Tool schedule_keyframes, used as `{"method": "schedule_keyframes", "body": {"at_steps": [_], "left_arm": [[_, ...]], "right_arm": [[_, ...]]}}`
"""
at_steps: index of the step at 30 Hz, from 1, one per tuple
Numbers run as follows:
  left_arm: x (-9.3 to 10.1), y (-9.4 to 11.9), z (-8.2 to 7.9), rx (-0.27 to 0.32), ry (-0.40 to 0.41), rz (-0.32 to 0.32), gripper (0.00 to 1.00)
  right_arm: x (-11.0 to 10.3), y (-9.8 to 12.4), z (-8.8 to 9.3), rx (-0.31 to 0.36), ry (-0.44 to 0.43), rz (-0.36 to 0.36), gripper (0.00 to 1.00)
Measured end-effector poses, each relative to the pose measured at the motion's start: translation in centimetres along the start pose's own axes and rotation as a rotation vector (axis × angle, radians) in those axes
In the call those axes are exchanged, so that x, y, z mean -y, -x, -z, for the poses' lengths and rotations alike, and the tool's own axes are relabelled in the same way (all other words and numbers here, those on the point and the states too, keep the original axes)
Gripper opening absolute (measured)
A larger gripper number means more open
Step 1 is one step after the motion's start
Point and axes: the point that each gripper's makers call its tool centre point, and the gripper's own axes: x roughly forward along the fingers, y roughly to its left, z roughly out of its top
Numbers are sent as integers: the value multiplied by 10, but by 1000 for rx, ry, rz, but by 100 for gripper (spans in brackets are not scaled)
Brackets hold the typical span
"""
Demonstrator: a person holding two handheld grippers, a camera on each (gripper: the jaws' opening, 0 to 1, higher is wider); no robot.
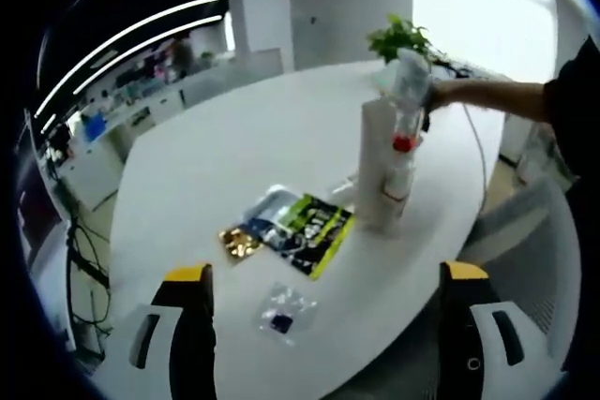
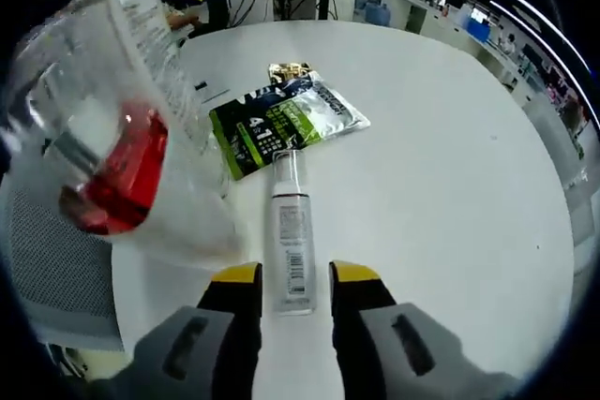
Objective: Arrange the skincare products in the storage area until every visible bottle or jar stands upright without overlapping.
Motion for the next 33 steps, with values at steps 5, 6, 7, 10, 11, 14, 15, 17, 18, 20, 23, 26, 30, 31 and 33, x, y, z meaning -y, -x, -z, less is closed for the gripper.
{"method": "schedule_keyframes", "body": {"at_steps": [5,6,7,10,11,14,15,17,18,20,23,26,30,31,33], "left_arm": [[0,1,1,0,8,1,97],[-1,1,2,-2,9,1,97],[-1,0,3,-6,10,1,97],[0,0,3,-11,10,4,97],[1,0,2,-9,12,4,97],[1,1,1,-6,13,6,97],[2,1,1,-7,12,6,97],[2,1,1,-8,10,6,97],[3,1,0,-7,10,7,97],[4,2,0,-6,8,9,97],[6,1,0,-9,2,12,97],[10,0,0,-8,3,19,97],[13,1,-1,-3,4,22,97],[13,1,-1,-2,4,22,97],[13,2,0,-2,3,20,97]], "right_arm": [[-1,-7,2,-22,10,-20,27],[-1,-9,2,-27,14,-22,27],[-1,-10,3,-40,20,-22,27],[-1,-13,4,-51,30,-21,26],[-1,-12,3,-43,20,-30,25],[0,-12,4,-49,20,-31,25],[-1,-12,4,-47,20,-33,24],[1,-12,4,-43,11,-32,22],[1,-12,4,-41,5,-33,21],[2,-12,4,-39,0,-33,21],[3,-13,5,-35,-8,-28,21],[4,-13,5,-33,-14,-19,21],[5,-12,6,-31,-40,1,20],[5,-12,7,-28,-51,4,20],[3,-11,9,-32,-48,6,20]]}}
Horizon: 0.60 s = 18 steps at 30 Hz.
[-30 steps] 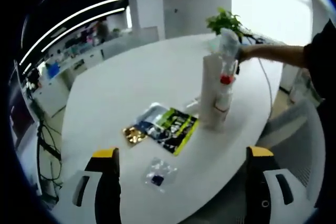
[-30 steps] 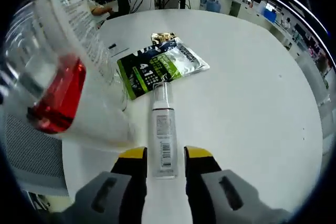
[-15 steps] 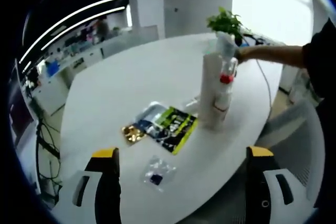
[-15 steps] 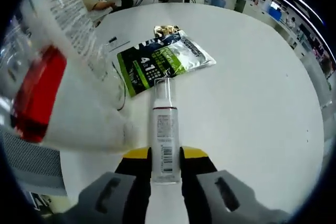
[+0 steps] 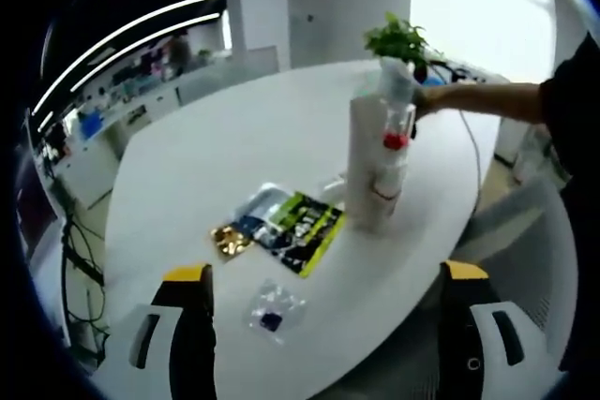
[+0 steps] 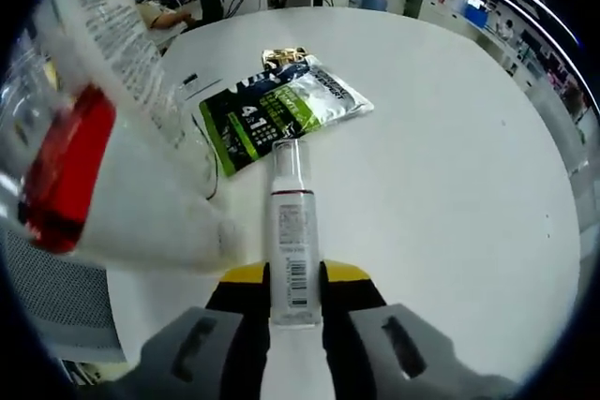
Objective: Arrange the skincare products in the storage area until every visible bottle or jar stands upright without overlapping.
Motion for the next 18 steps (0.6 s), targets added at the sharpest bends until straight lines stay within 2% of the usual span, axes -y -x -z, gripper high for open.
{"method": "schedule_keyframes", "body": {"at_steps": [8,18], "left_arm": [[3,0,2,-2,-2,2,97],[8,-1,-1,8,-7,12,97]], "right_arm": [[-4,5,5,41,-16,18,19],[4,27,15,140,-135,95,18]]}}
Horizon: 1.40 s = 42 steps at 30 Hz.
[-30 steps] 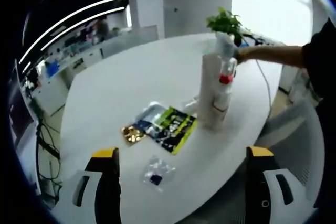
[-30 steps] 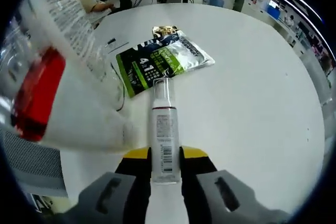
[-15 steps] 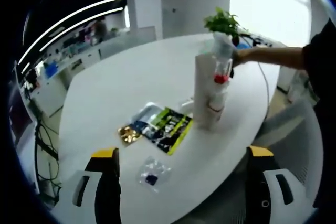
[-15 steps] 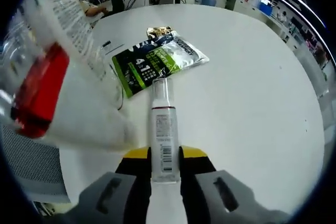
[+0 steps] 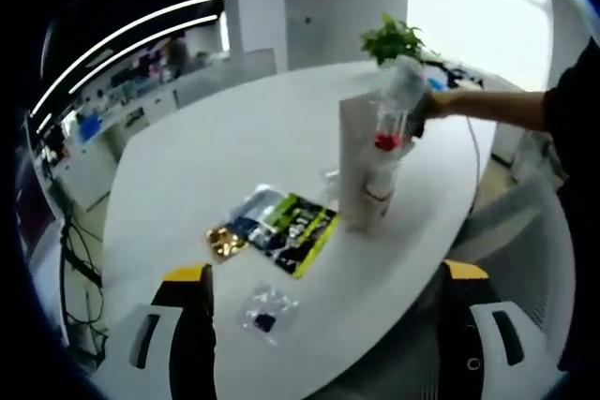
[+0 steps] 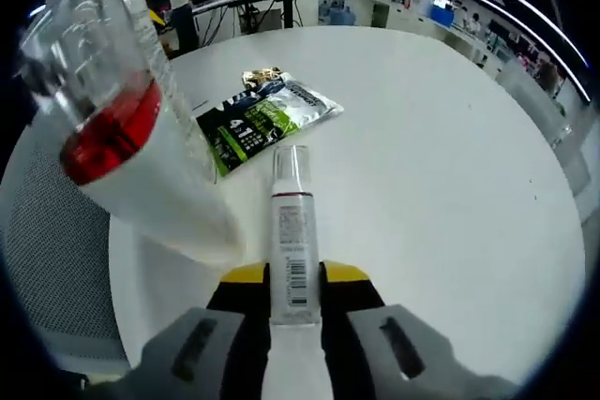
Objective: Arrange the skincare products in the storage area until every visible bottle or jar stands upright without overlapping.
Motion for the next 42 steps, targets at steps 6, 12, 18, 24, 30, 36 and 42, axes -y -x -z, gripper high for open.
{"method": "schedule_keyframes", "body": {"at_steps": [6,12,18,24,30,36,42], "left_arm": [[2,-1,-3,7,-8,7,97],[3,-2,-5,13,-13,12,97],[7,-3,-5,15,-7,24,97],[8,-3,-5,25,-5,26,97],[9,-2,-6,28,-9,26,97],[10,-2,-10,42,-12,25,97],[11,-2,-9,38,-13,29,97]], "right_arm": [[0,17,1,66,-75,37,18],[2,33,5,96,-127,86,18],[-1,50,4,141,-150,116,18],[-8,71,1,196,-174,155,18],[-16,94,-8,267,-202,181,19],[-27,117,-22,345,-207,206,19],[-29,132,-30,403,-219,219,19]]}}
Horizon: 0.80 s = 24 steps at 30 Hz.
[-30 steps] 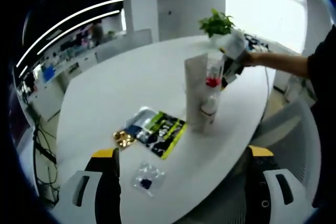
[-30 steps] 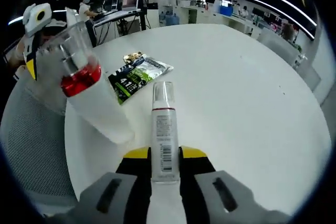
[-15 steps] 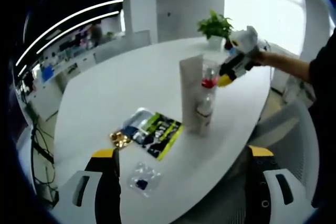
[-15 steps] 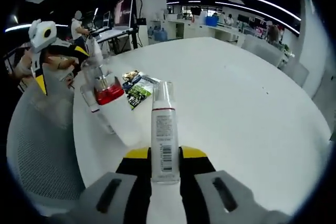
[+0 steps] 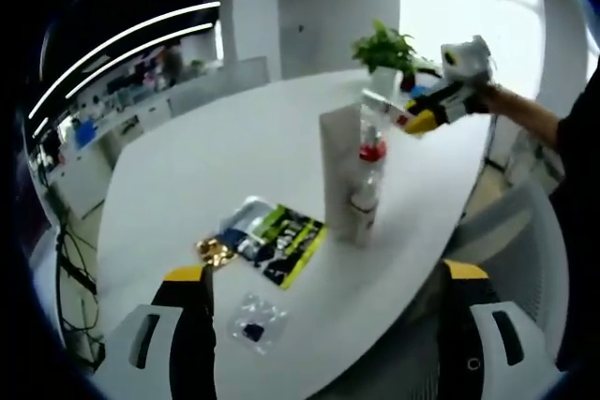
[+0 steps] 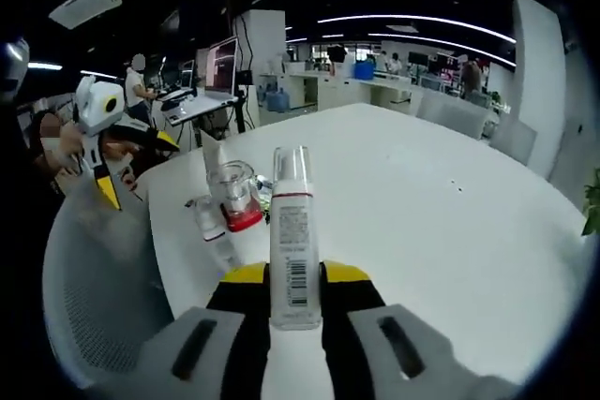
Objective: Arrange the skincare products in the storage area until every visible bottle or jar stands upright without overlapping.
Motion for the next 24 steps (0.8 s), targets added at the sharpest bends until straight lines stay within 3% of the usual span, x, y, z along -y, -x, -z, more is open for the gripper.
{"method": "schedule_keyframes", "body": {"at_steps": [8,11,20,24], "left_arm": [[1,1,-1,-2,-7,3,97],[2,2,-2,3,-5,2,97],[4,2,-7,44,41,9,97],[8,2,-11,69,52,25,87]], "right_arm": [[-19,11,-26,99,-22,-40,19],[-31,14,-42,178,-78,-100,19],[-61,12,-47,184,-59,-174,19],[-76,7,-43,174,-62,-208,19]]}}
